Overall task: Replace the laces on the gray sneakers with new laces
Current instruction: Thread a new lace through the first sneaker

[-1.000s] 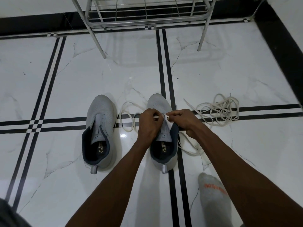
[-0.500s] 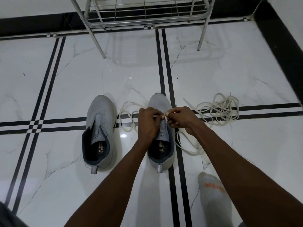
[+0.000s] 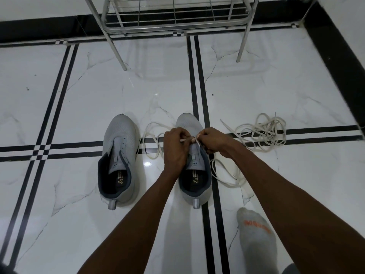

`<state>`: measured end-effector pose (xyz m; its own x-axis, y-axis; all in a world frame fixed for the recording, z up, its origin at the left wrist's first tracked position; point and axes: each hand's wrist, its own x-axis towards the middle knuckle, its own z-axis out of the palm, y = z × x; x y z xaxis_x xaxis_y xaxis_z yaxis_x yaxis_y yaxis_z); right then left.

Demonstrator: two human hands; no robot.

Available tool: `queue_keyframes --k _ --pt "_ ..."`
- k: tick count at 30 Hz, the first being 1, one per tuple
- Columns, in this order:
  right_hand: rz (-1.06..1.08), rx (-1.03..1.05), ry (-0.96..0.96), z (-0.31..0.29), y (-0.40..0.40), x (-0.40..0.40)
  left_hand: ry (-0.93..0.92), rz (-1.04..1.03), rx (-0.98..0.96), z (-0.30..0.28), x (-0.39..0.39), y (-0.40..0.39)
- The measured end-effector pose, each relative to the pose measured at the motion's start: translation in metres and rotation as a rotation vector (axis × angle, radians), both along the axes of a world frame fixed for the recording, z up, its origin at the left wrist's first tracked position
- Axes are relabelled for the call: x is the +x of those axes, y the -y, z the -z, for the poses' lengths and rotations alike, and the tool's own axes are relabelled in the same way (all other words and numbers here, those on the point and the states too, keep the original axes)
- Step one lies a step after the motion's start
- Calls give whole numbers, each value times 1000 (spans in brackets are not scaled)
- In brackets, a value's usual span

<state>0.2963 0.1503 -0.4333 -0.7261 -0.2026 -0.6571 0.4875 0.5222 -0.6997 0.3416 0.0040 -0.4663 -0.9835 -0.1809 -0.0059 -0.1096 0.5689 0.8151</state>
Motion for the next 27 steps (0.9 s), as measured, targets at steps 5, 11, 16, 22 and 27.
queue_keyframes --k 5,11,16,22,27 --pt "93 -81 -33 3 2 8 -158 -18 -174 -14 9 -2" --pt "241 -239 5 -2 -2 17 106 93 -26 -24 16 -10" --pt "476 -305 -21 -1 -12 16 194 -44 81 -23 14 -9" --pt "276 240 -368 13 -45 13 244 -60 151 -20 15 -7" --pt "-88 274 -687 15 -18 12 200 -101 157 -16 12 -11"
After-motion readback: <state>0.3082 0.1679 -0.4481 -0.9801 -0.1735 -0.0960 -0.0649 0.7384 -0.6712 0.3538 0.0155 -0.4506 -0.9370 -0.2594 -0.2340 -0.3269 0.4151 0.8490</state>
